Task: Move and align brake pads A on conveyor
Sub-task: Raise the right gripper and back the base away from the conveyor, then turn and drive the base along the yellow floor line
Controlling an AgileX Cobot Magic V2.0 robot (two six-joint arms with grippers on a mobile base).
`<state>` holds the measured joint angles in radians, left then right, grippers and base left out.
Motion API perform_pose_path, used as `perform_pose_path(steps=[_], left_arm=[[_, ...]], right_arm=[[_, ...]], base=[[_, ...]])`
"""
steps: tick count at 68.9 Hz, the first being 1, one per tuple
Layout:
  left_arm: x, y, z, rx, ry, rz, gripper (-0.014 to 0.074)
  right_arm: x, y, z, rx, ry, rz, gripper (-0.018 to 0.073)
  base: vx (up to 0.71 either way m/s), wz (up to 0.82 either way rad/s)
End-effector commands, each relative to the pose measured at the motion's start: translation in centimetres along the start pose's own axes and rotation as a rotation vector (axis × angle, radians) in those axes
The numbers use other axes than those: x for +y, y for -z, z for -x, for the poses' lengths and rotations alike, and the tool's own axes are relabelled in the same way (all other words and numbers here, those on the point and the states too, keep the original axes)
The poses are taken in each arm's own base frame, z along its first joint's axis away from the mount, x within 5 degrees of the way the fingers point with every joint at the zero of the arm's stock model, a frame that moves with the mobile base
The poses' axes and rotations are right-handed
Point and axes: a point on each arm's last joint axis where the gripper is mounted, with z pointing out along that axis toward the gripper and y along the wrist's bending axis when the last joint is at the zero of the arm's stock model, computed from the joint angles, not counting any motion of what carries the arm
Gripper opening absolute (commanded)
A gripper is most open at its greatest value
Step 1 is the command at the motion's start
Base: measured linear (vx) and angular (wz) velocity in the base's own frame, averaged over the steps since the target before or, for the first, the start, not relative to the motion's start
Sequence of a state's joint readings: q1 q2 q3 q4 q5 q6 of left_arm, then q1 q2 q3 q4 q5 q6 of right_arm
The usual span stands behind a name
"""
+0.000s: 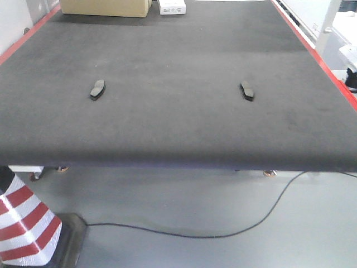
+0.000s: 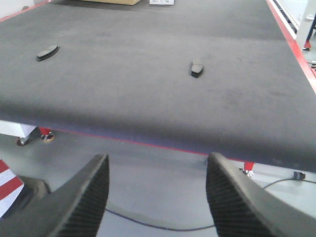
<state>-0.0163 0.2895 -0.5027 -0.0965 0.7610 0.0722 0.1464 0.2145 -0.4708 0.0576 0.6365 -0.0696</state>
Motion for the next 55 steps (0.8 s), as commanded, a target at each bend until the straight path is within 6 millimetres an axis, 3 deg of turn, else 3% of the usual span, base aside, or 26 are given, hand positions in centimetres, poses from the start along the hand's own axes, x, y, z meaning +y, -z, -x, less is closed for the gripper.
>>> perform_pose_path(steps=[1, 42, 55], left_arm=[[-0.06, 0.21, 1.11, -0.072, 0.010, -0.006, 0.0425], [-0.06, 0.21, 1.11, -0.072, 0.010, -0.006, 0.0425], [-0.06, 0.21, 1.11, -0.072, 0.010, -0.006, 0.0425]], right_arm=[[-0.10, 0.20, 1.26, -0.080, 0.010, -0.013, 0.0414], [-0.10, 0.20, 1.26, -0.080, 0.010, -0.013, 0.0414], [-0.10, 0.20, 1.26, -0.080, 0.010, -0.013, 0.0414]], base=[[-0.30, -0.03], [-0.23, -0.07], [-0.11, -0.36]])
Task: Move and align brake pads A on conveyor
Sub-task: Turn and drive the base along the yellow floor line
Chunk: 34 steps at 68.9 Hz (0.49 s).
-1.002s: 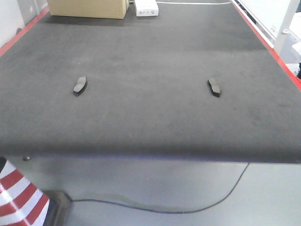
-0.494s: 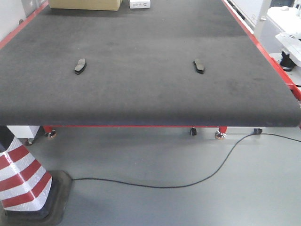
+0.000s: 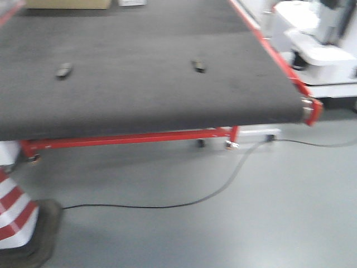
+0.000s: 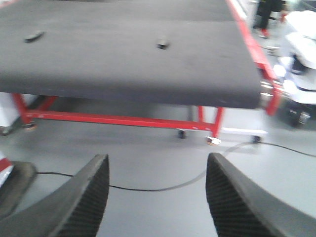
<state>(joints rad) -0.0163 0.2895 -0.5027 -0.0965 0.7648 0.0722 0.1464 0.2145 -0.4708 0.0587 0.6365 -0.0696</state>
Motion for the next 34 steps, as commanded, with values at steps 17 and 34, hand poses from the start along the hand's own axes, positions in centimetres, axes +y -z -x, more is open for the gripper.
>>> perform_pose_path(steps=[17, 34], left_arm=[[-0.05, 0.22, 1.15, -0.076, 0.009, -0.006, 0.0425], [-0.05, 0.22, 1.15, -0.076, 0.009, -0.006, 0.0425]], right_arm=[[-0.10, 0.20, 1.26, -0.079, 0.011, -0.013, 0.0414], [-0.10, 0.20, 1.26, -0.079, 0.011, -0.013, 0.0414]], base=[[-0.11, -0.74], [-0.11, -0.90]])
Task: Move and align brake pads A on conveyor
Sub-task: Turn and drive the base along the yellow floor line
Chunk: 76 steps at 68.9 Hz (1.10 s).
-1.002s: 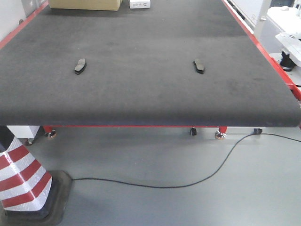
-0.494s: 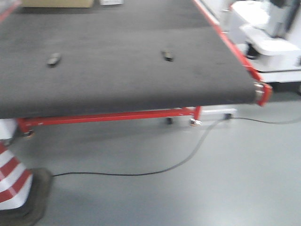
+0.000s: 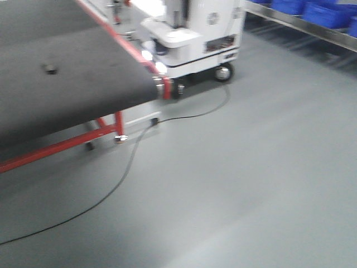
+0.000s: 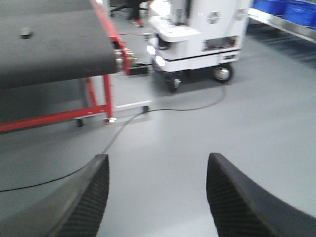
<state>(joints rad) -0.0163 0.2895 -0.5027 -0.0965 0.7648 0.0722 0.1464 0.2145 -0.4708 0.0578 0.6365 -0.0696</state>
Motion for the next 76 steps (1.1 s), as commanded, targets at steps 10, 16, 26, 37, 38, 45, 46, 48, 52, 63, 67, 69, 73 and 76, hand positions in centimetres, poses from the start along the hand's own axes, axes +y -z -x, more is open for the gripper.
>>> perform_pose_path(steps=[10, 16, 26, 37, 38, 45, 46, 48, 52, 63, 67, 69, 73, 76], left_arm=[[-0.05, 0.22, 1.15, -0.076, 0.009, -0.006, 0.0425], [-0.05, 0.22, 1.15, -0.076, 0.009, -0.006, 0.0425], [-0.05, 0.22, 1.15, -0.076, 0.009, -0.006, 0.0425], [-0.05, 0.22, 1.15, -0.076, 0.009, -0.006, 0.0425], [-0.05, 0.22, 1.15, -0.076, 0.009, -0.006, 0.0425], [-0.05, 0.22, 1.15, -0.076, 0.009, -0.006, 0.0425], [-0.05, 0.22, 1.15, -0.076, 0.009, -0.006, 0.0425], [-0.05, 0.22, 1.15, -0.076, 0.009, -0.006, 0.0425], [-0.05, 0.22, 1.15, -0.076, 0.009, -0.006, 0.0425], [-0.05, 0.22, 1.15, -0.076, 0.009, -0.006, 0.0425], [-0.05, 0.22, 1.15, -0.076, 0.009, -0.006, 0.0425], [-0.05, 0.22, 1.15, -0.076, 0.009, -0.006, 0.0425], [-0.05, 0.22, 1.15, -0.076, 0.009, -0.006, 0.0425], [-0.05, 0.22, 1.15, -0.076, 0.009, -0.006, 0.0425]], right_arm=[[-0.10, 0.20, 1.26, -0.080, 0.010, -0.013, 0.0414], [-0.10, 0.20, 1.26, -0.080, 0.010, -0.013, 0.0414], [-0.10, 0.20, 1.27, -0.081, 0.010, -0.013, 0.0414], [-0.10, 0.20, 1.26, -0.080, 0.010, -0.013, 0.0414], [-0.10, 0.20, 1.26, -0.080, 0.010, -0.013, 0.0414], [-0.10, 0.20, 1.26, -0.080, 0.010, -0.013, 0.0414], [-0.10, 0.20, 1.26, -0.080, 0.010, -0.013, 0.0414], [-0.10, 0.20, 1.26, -0.080, 0.010, -0.013, 0.0414], [-0.10, 0.20, 1.26, -0.080, 0.010, -0.013, 0.0414], [-0.10, 0.20, 1.26, -0.080, 0.010, -0.013, 0.0414], [-0.10, 0.20, 1.26, -0.080, 0.010, -0.013, 0.0414], [-0.10, 0.20, 1.26, -0.080, 0.010, -0.013, 0.0414], [-0.10, 0.20, 1.26, -0.080, 0.010, -0.013, 0.0414], [-0.10, 0.20, 1.26, -0.080, 0.010, -0.013, 0.0414]], base=[[-0.10, -0.75], [-0.10, -0.62], [-0.10, -0.59], [-0.11, -0.63], [-0.12, -0.65], [-0.12, -0.66], [-0.11, -0.68], [-0.11, -0.68], [-0.10, -0.70], [-0.07, -0.80], [-0.04, -0.91], [-0.03, -0.94], [-0.02, -0.97], [-0.01, -0.98]])
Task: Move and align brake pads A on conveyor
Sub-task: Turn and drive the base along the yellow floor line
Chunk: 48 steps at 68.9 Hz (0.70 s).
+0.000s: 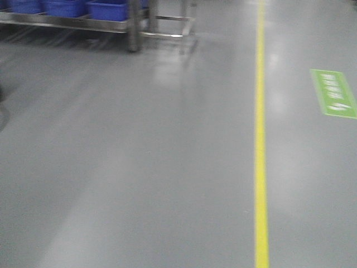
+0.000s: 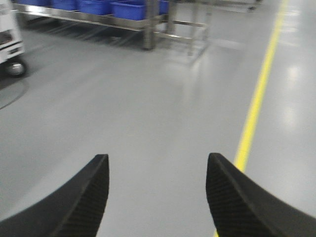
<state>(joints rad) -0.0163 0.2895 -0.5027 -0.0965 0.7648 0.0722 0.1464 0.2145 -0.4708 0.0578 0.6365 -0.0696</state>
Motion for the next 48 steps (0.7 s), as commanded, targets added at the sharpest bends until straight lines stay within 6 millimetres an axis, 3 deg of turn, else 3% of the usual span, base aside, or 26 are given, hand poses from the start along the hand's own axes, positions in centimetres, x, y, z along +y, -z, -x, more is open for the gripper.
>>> perform_pose_path(steps=[1, 25, 48], left_arm=[[-0.05, 0.22, 1.15, -0.076, 0.009, -0.006, 0.0425], [-0.05, 0.22, 1.15, -0.076, 0.009, -0.006, 0.0425], [-0.05, 0.22, 1.15, -0.076, 0.009, -0.006, 0.0425]], right_arm=[[-0.10, 0.20, 1.26, -0.080, 0.010, -0.013, 0.0414], [-0.10, 0.20, 1.26, -0.080, 0.010, -0.013, 0.0414], [-0.10, 0.20, 1.26, -0.080, 0.010, -0.013, 0.0414]], base=[[0.00, -0.98], [0.03, -0.81], [0.13, -0.23]])
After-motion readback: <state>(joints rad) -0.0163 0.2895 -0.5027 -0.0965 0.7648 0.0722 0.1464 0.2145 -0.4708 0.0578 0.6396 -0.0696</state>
